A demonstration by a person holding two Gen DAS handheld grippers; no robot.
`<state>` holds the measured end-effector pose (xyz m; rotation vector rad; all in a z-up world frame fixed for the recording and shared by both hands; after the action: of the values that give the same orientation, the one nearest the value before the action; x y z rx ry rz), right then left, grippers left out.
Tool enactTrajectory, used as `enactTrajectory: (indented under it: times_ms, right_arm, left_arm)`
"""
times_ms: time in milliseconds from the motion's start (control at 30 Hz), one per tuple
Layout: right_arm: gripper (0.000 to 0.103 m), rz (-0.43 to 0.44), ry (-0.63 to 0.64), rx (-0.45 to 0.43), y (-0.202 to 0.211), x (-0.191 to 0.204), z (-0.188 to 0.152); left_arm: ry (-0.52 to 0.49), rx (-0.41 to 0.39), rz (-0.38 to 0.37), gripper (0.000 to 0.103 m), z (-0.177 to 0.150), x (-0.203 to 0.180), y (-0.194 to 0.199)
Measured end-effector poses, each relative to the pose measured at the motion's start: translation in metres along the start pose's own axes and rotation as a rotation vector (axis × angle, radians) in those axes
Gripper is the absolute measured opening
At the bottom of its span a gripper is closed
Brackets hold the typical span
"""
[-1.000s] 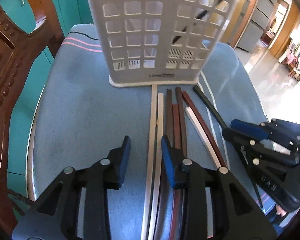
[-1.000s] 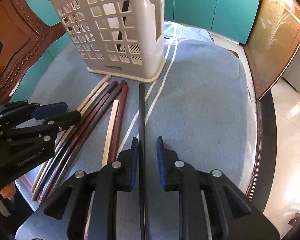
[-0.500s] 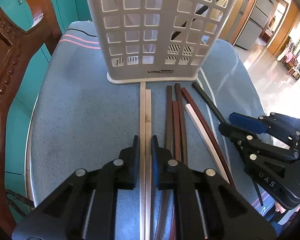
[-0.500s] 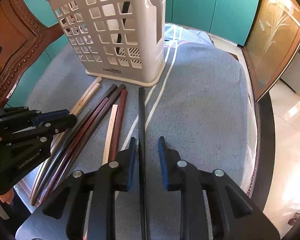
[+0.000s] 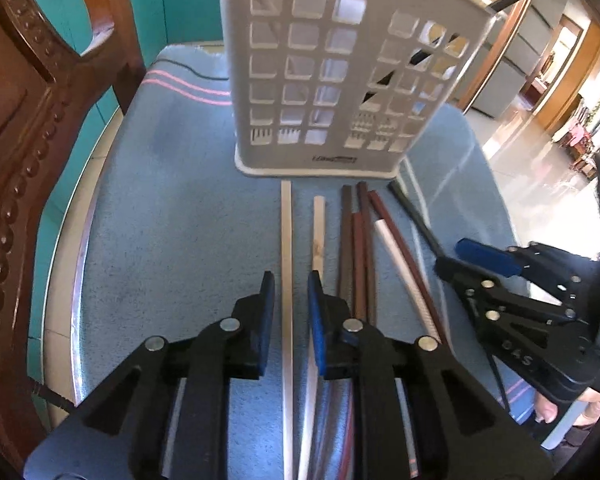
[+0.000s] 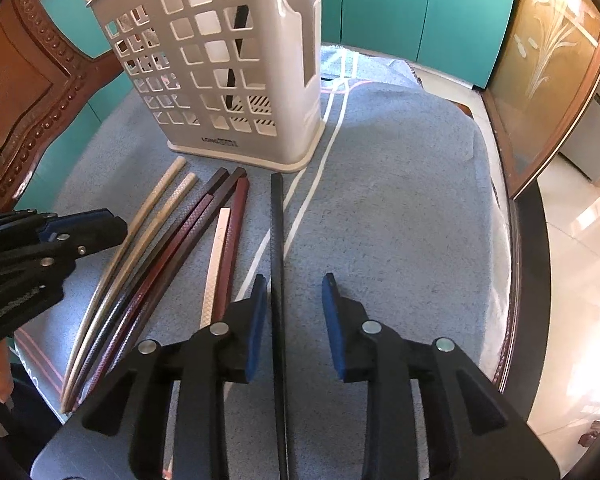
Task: Organize utensils
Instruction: 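Move both open tools back down over the remaining chopsticks, then close the left tool on a light chopstick while the right tool closes on a black chopstick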
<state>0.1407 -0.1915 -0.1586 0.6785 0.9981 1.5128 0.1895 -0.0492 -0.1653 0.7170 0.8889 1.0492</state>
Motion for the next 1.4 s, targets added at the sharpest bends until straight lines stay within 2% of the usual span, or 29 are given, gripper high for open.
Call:
enactTrajectory:
  times_ms: [267,467,600,633,733,800,933,1000,1133,1400]
  right_arm:
    - [0.029,-0.029,0.013,-0.019,0.0,0.006,0.001]
    - [0.029,-0.042,0.022,-0.023,0.002,0.009,-0.001]
    - [0.008,0.0,-0.049,0.016,0.005,0.003,-0.005]
    - [0.007,0.029,-0.101,0.037,0.005,-0.003,-0.006]
    - [0.006,0.112,-0.207,0.092,0.003,-0.017,-0.01]
    - [0.006,0.124,-0.208,0.099,0.004,-0.019,-0.012]
    - [0.007,0.096,-0.151,0.072,0.008,-0.011,-0.013]
    - [0.013,0.068,-0.123,0.053,0.01,-0.008,-0.012]
    - [0.015,-0.001,-0.082,0.013,0.012,-0.006,-0.008]
    - [0.018,-0.038,-0.062,-0.001,0.01,0.0,-0.012]
  left_arm:
    - [0.002,0.023,0.046,0.023,0.004,0.007,-0.014]
    - [0.001,0.017,0.053,0.025,0.009,0.01,-0.017]
    - [-0.004,0.018,0.055,0.025,0.012,0.007,-0.023]
    - [-0.005,0.018,0.056,0.025,0.012,0.008,-0.024]
    - [-0.008,0.018,0.06,0.026,0.007,0.004,-0.022]
    - [-0.009,0.017,0.061,0.028,0.007,0.004,-0.022]
    - [-0.004,0.013,0.067,0.031,0.005,0.002,-0.02]
    - [0.0,0.01,0.075,0.032,0.005,0.003,-0.02]
    - [-0.008,0.005,0.091,0.034,0.007,0.003,-0.023]
    - [-0.005,-0.007,0.1,0.034,0.013,0.005,-0.025]
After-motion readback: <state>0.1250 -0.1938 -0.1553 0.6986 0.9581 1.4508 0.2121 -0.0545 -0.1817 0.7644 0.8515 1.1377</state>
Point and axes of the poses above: each gripper's, at about its wrist camera, not at the fingertips, and y roughly against the way its jaws point, x to its left, z to its top, the point moved 6 cm from there along -y, roughly the way its jaws point, and after that the axes turned 10 degrees about -z, right-handed, at the moved point
